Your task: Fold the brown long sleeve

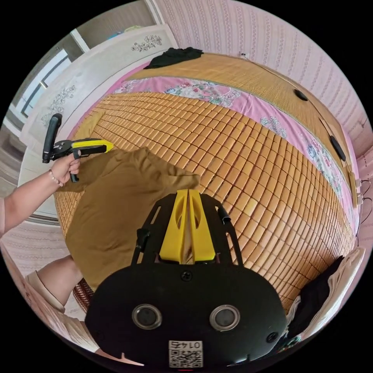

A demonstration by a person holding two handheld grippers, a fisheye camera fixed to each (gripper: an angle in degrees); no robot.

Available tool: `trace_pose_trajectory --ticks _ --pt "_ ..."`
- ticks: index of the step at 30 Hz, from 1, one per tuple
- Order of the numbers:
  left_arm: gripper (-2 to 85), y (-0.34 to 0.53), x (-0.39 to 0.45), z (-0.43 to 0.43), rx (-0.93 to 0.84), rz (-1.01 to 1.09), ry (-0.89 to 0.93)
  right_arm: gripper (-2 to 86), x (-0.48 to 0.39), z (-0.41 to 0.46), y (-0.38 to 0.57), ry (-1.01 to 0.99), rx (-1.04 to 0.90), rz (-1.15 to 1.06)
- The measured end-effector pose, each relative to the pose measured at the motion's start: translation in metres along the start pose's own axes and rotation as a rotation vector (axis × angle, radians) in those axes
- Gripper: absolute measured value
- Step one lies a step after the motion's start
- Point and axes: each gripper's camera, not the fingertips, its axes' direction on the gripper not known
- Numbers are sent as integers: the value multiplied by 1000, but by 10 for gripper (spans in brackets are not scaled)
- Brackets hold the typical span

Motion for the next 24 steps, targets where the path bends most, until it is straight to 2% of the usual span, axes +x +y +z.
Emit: trace_pose_trajectory --ticks 2,6,10,15,19,22,24 --pt "-8 34 4 -19 9 29 -24 -2 -20 -11 52 -30 -33 -2" --pt "-10 143 26 -52 -116 59 2 -3 -72 3 173 -71 -286 74" --pt "-10 229 53 -64 -253 25 53 -2 -104 9 242 -94 -343 144" --pt "-10 269 55 -34 -349 -18 -18 -3 -116 16 275 6 -358 82" --pt "-10 279 40 -33 -291 -41 45 -3 -114 13 287 -31 -315 117" --pt "-10 281 38 -41 -304 -19 -33 -3 -130 -3 302 -13 -281 105" --pt "-10 287 44 -51 -278 43 -34 -3 -154 -7 327 -20 -330 69"
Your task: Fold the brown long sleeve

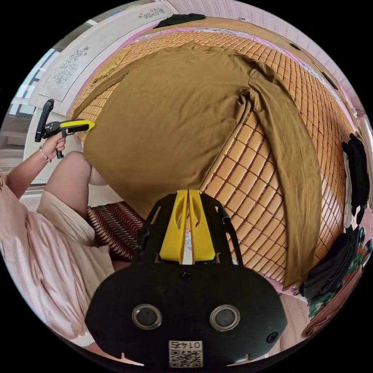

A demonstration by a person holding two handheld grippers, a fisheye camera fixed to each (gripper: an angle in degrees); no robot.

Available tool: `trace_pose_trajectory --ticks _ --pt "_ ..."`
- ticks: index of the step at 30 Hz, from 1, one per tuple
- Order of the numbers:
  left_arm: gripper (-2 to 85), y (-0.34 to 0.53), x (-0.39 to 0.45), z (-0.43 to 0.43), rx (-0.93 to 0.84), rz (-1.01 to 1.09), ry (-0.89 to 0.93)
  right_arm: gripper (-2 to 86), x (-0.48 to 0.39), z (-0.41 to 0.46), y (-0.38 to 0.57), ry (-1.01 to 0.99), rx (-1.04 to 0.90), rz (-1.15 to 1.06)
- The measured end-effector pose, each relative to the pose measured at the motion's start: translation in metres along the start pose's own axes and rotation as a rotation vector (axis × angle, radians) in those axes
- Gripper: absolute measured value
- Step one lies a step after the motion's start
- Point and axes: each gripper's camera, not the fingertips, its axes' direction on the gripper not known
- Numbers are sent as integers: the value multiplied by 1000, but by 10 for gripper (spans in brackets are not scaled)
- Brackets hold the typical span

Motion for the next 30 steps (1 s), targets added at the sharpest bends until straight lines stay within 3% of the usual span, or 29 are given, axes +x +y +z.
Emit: trace_pose_trajectory --ticks 3,6,17,22,30 --pt "-10 18 5 8 -6 37 -4 -3 -27 27 27 122 -85 -47" --pt "-10 33 1 14 48 12 -5 -3 -40 29 37 164 -13 -15" --pt "-9 133 -108 -56 383 -414 48 -3 -111 -35 73 219 285 16" --pt "-9 194 -188 -68 471 -591 8 -4 -163 -37 35 125 322 -167" --pt "20 245 -283 -60 576 -780 -12 12 -314 -32 -124 133 303 -601"
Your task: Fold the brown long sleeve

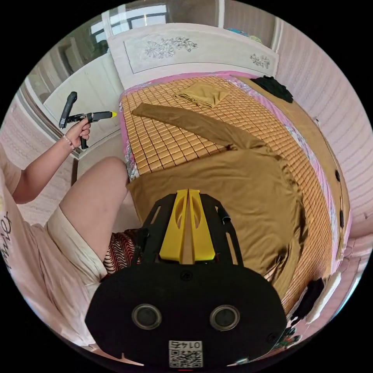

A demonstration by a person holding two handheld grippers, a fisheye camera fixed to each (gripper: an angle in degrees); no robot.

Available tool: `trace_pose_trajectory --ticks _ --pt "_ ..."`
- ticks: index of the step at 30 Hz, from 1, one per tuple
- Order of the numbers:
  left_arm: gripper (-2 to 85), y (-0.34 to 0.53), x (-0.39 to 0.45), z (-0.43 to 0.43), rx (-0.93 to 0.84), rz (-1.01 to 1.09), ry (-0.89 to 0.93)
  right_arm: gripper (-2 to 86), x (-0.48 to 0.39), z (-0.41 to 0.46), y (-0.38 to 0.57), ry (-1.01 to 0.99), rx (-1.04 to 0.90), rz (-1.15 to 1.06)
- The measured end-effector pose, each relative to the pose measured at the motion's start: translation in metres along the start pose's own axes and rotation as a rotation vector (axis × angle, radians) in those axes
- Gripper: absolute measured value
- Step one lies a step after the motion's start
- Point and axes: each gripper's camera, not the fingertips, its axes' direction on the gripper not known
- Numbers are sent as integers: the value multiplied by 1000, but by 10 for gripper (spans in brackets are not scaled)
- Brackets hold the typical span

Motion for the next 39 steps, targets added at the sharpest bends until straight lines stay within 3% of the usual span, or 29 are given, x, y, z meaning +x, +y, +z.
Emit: trace_pose_trajectory --ticks 6,14,22,26,32,39 --pt "60 -24 -43 30 26 -92 16 101 -35 57 -151 -57 -23 -242" --pt "84 -46 -62 72 -6 -103 -32 109 -106 138 -289 38 -86 -501" --pt "37 -42 -69 100 -44 -53 -87 77 -138 218 -344 82 -173 -506" --pt "11 -38 -75 103 -45 -45 -76 17 -130 233 -341 18 -203 -424" --pt "-7 -33 -52 65 134 17 -5 -7 -103 182 -302 48 -60 -359" --pt "-8 -35 76 -10 391 347 390 -8 37 -12 -156 47 374 18"
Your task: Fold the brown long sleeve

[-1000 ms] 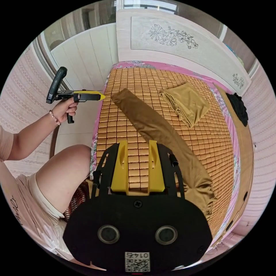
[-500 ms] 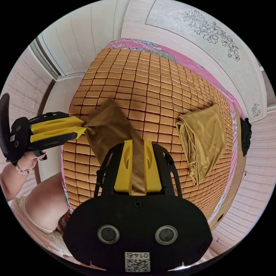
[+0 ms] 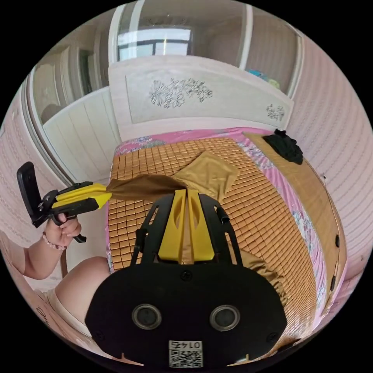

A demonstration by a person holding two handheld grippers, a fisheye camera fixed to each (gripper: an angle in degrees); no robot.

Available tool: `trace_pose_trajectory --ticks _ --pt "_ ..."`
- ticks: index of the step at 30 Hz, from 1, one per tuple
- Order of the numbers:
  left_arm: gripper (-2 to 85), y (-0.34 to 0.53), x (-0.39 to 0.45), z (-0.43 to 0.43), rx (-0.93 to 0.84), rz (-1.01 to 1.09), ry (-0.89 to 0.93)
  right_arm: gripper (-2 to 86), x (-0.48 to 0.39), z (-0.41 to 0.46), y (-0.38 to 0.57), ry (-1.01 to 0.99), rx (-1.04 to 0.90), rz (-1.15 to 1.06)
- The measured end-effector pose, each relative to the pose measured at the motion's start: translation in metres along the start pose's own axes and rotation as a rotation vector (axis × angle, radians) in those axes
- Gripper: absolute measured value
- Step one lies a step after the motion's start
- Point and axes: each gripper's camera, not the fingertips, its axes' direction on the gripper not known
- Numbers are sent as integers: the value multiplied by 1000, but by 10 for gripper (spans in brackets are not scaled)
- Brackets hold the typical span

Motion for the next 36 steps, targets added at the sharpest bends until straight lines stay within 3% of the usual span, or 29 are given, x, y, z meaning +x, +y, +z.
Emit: trace_pose_trajectory --ticks 3,6,10,12,15,19,29,34,36 --pt "-7 -18 86 6 27 184 237 -6 45 -117 72 95 148 127" --pt "-6 -11 173 11 -19 356 457 -3 66 -207 172 148 178 276" --pt "-4 68 267 47 -280 470 686 1 72 -237 321 180 2 509" --pt "-3 118 296 75 -443 502 715 4 71 -223 424 248 -175 699" --pt "-2 196 329 116 -673 547 669 17 66 -212 513 211 -267 842" --pt "-2 250 351 138 -827 616 649 45 63 -216 554 165 -244 924" --pt "0 276 357 158 -871 727 527 109 72 -160 557 -164 -227 892" --pt "1 284 362 167 -833 758 527 20 80 -141 562 -174 -310 870" --pt "2 274 364 164 -770 749 560 11 76 -183 557 -113 -185 840"
